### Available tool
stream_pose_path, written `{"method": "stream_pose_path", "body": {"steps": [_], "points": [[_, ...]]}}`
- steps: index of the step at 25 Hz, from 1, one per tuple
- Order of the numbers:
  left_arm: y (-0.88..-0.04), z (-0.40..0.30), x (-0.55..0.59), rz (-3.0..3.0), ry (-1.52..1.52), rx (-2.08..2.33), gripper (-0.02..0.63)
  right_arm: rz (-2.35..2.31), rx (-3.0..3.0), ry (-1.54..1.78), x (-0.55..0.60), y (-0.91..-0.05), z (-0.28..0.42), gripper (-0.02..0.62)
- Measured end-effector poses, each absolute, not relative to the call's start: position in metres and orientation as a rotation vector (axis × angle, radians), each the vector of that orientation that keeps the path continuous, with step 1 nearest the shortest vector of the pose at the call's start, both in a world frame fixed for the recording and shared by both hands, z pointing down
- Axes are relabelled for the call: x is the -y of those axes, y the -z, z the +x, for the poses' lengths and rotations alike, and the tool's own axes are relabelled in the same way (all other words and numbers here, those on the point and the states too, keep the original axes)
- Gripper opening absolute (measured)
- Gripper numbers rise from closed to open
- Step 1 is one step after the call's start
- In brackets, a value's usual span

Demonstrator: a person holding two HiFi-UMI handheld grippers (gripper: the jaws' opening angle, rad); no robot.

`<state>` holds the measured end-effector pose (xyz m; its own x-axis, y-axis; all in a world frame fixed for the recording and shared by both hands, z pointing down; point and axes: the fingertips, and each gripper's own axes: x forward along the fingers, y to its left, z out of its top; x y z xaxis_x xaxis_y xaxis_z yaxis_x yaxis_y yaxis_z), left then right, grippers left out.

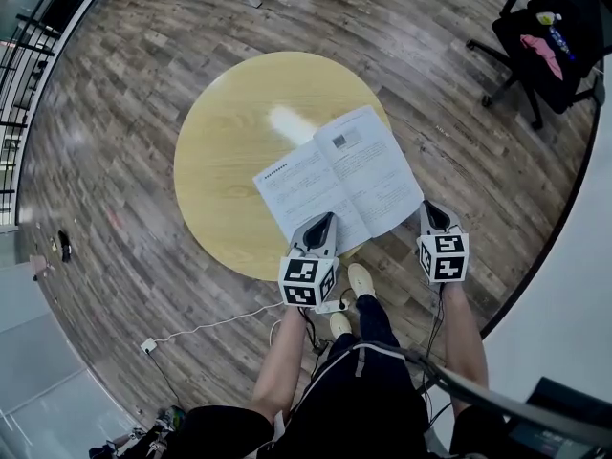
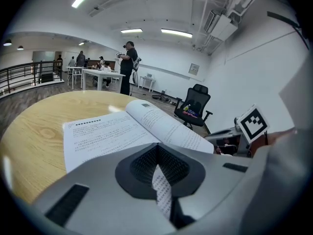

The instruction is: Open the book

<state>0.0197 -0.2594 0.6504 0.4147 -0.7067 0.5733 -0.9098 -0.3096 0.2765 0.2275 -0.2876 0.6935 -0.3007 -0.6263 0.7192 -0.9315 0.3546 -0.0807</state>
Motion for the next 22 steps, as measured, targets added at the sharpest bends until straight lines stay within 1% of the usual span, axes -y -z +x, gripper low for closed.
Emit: {"method": "stream_pose_path", "body": {"steps": [20,21,22], "points": [[-0.657,0.014,0.258,2.108,-0.468,1.348,-0.002,1.382,1.994,-0.658,0.289,-0.701,0.227,0.006],[-0.657,0.015,0.259,2.107,-0.468,1.348,-0.002,1.381,1.994,-0.664,0.290,-0.701,0.228,0.008],[-0.657,0.015,0.259,2.106,-0.468,1.349,-0.002,1.379,1.997,-0.677,0.290,-0.703,0.230,0.032]]}}
